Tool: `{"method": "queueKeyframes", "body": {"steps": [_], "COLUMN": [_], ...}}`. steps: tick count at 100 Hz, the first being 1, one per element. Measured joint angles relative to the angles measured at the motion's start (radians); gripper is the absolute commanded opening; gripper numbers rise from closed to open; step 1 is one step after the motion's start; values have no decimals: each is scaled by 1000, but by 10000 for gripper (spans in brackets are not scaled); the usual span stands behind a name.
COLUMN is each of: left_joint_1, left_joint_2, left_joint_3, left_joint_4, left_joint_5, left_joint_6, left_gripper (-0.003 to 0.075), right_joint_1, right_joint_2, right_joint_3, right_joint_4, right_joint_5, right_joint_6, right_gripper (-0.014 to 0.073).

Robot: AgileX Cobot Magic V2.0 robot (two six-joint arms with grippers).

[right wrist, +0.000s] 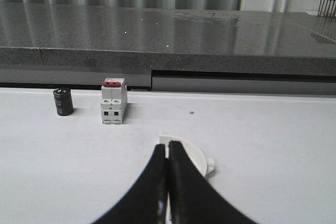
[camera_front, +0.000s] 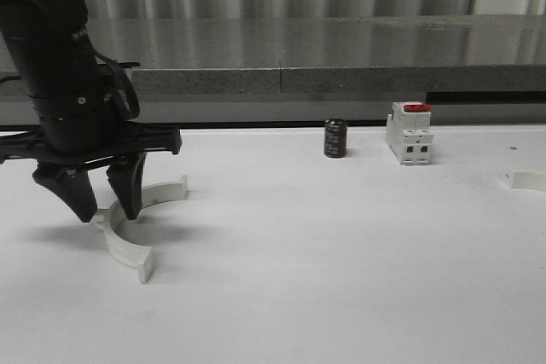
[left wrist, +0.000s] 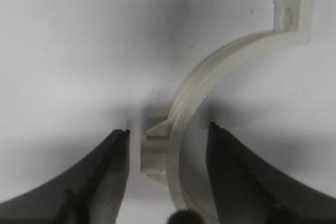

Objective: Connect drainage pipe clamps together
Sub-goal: 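Set the clamp half down nearer the robot and open left gripper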

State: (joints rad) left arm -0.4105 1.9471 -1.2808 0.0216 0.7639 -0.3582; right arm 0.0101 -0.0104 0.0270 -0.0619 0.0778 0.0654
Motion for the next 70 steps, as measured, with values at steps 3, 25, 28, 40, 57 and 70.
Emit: {"method": "queueKeyframes", "body": {"steps": [3,25,28,40,57,70], "left_joint_1": [0,0,0,23,101,164], "left_joint_2": [0,-55,-75,-172,-326,-475], "left_joint_3": [-2,-24,-24,-15,56,158], "left_joint_4": [0,5,5,5,13,17], "left_joint_5": [0,-6,-4,5,2,0], "left_joint_6": [0,0,0,12,41,73], "left_gripper": [405,288,249,74,-21,-21], "right_joint_1": [0,0,0,0,0,0], "right_joint_2": [0,0,0,0,0,0], "right_joint_3": [0,0,0,0,0,0], "right_joint_4": [0,0,0,0,0,0], "right_joint_5": [0,0,0,0,-5,-12], "right_joint_6": [0,0,0,0,0,0], "right_gripper": [-67,-67,-67,-67,-67,-67]}}
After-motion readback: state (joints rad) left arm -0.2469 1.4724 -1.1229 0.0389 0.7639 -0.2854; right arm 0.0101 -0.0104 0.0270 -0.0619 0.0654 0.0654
